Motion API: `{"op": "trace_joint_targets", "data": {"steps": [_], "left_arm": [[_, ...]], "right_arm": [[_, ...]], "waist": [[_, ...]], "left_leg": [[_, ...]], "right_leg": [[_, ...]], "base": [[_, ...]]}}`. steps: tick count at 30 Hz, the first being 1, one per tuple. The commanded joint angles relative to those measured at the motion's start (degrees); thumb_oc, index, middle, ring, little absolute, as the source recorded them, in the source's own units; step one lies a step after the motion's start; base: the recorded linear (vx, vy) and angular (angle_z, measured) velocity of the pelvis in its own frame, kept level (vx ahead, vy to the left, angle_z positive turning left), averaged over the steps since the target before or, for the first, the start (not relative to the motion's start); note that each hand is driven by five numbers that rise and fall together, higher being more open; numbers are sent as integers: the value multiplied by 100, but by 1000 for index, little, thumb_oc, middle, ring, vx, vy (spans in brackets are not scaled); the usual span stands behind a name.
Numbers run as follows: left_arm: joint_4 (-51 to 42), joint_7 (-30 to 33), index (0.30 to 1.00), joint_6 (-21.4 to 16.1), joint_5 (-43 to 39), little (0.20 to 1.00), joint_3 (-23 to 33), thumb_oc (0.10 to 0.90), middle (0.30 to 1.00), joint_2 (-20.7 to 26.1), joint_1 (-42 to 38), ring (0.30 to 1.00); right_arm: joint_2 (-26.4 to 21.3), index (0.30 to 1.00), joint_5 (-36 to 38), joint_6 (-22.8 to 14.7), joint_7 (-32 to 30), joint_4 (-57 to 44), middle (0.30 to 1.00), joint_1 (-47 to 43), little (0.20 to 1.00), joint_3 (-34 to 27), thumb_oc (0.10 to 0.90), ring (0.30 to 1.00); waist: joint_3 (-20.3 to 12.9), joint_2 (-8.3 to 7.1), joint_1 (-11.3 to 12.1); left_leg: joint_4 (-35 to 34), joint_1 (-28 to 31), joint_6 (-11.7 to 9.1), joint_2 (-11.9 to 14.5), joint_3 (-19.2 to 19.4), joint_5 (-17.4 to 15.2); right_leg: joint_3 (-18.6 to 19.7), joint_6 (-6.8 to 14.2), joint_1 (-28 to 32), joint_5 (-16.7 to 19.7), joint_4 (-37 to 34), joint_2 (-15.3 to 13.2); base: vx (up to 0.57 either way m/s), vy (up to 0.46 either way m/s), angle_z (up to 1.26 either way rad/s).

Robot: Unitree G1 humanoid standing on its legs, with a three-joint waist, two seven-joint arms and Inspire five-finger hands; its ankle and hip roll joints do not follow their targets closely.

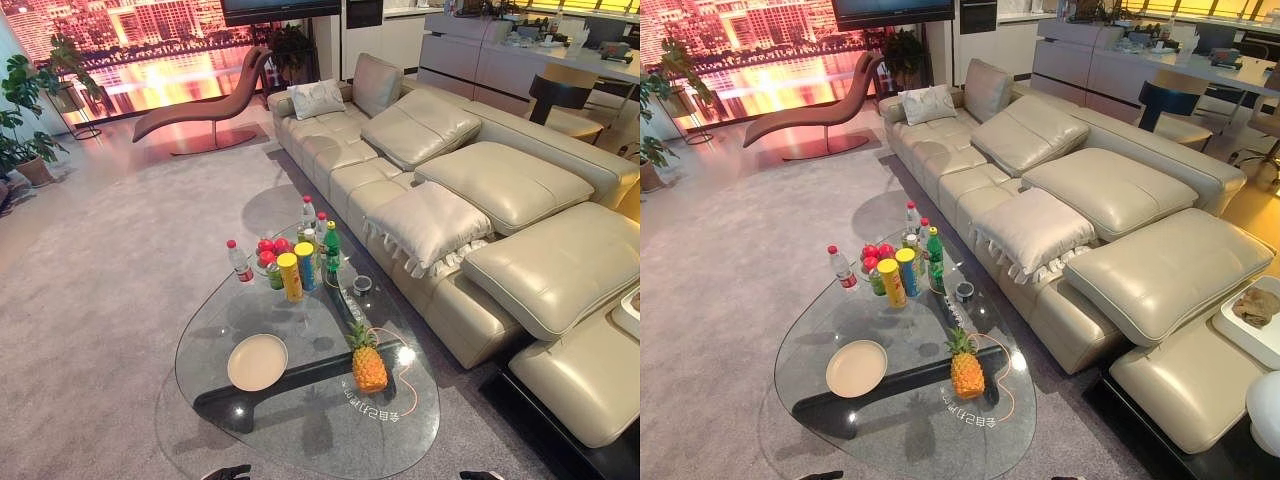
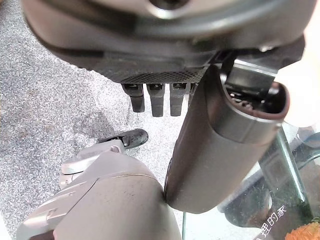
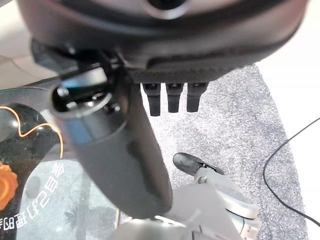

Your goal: Pick up the fruit to the plate

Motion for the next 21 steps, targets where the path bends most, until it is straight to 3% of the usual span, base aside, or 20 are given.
{"op": "trace_joint_targets", "data": {"steps": [1,21], "left_arm": [[363,-126,900,-155,254,900,25,800,900,-13,-514,900],[360,-33,900,-137,119,900,66,800,900,-9,-520,900]], "right_arm": [[-4,900,-158,48,-235,516,900,-552,900,-96,800,900],[-65,900,-92,69,-184,585,900,-561,900,-220,800,900]], "waist": [[231,-163,132],[253,-117,120]], "left_leg": [[35,366,-27,1,74,-586],[35,397,-14,-15,66,-621]], "right_leg": [[-45,156,-26,59,27,-211],[-42,150,-16,6,80,-226]], "base": [[0,0,0],[0,0,0]]}}
